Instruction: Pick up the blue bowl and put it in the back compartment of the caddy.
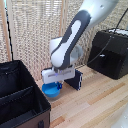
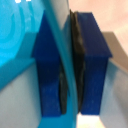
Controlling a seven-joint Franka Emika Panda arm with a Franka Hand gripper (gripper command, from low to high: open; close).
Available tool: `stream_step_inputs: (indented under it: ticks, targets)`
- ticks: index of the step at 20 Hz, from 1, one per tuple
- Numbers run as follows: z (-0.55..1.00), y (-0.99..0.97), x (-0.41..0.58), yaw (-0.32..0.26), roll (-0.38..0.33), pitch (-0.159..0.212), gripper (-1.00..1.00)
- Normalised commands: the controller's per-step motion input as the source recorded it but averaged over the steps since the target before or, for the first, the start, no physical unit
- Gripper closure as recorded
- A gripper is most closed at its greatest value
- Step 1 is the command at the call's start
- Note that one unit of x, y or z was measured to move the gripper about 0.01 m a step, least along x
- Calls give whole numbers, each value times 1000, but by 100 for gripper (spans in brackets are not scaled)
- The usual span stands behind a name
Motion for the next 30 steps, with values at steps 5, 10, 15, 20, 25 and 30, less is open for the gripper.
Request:
stream_step_inputs:
  ticks: [5, 10, 15, 20, 25, 30]
  targets:
    - [994, 135, 320, -1, 33, 60, 100]
    - [981, 323, 463, 0, 27, 66, 100]
    - [783, 643, 456, -15, 89, 45, 100]
    - [707, 763, 474, -39, 96, 26, 100]
    - [475, 860, 341, -30, 20, 54, 100]
    - [262, 919, 276, -13, -1, 71, 100]
